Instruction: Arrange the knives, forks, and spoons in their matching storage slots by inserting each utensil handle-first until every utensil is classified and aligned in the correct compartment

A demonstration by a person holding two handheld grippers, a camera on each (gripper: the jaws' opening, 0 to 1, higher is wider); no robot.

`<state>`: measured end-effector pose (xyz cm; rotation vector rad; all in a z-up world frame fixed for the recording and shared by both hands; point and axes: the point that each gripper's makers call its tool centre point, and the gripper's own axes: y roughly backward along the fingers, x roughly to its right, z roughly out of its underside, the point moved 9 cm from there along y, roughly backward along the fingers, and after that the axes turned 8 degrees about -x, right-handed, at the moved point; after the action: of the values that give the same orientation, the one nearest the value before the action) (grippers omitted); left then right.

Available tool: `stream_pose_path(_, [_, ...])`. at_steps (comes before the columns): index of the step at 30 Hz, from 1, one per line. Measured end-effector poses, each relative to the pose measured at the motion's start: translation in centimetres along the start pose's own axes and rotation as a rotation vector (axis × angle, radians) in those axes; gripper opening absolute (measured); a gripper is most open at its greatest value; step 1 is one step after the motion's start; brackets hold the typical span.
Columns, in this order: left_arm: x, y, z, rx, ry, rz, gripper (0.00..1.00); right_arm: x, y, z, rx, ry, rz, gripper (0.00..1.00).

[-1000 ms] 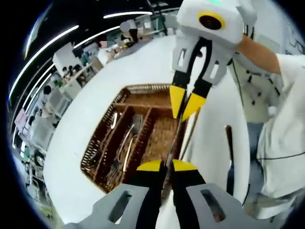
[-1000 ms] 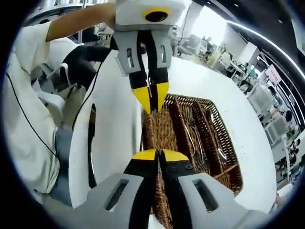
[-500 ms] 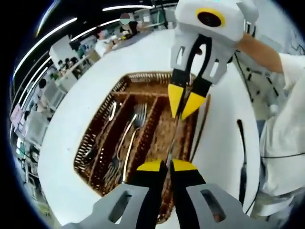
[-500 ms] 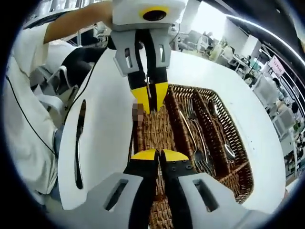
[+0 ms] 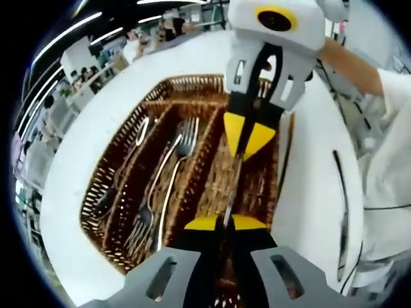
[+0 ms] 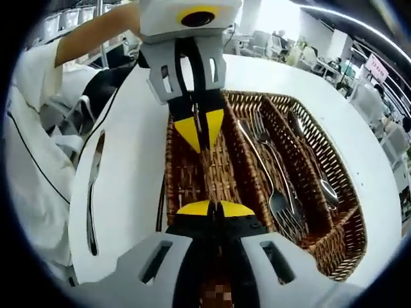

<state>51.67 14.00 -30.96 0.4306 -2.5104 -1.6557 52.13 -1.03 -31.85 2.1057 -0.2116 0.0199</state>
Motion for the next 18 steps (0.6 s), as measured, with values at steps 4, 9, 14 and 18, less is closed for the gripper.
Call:
stream_pose_path(4, [-0.3,-0.7,0.0,-0.007,0.003,0.016,0.04,0.3,-0.5,0.4,-0.007,-0.015,-0.018,0.03])
stream_pose_path(9, [-0.5,-1.7,0.0,-0.018,0.013,0.036,0.04,0.6,-1.4,0.9,-0.027,-0.041,-0.037,0.03])
stream_pose_path(14, [-0.9,-2.2,0.1,-0.022,0.024,0.047,0.05,0.7,-1.5,1.1,-0.027,-0.054,-0.041,0.04])
stream_pose_path(18, [-0.9,-2.2,0.4,0.009,0.033,0.066,0.05,1.1,-1.3,1.4,-0.005,-0.116,-0.072,0.05])
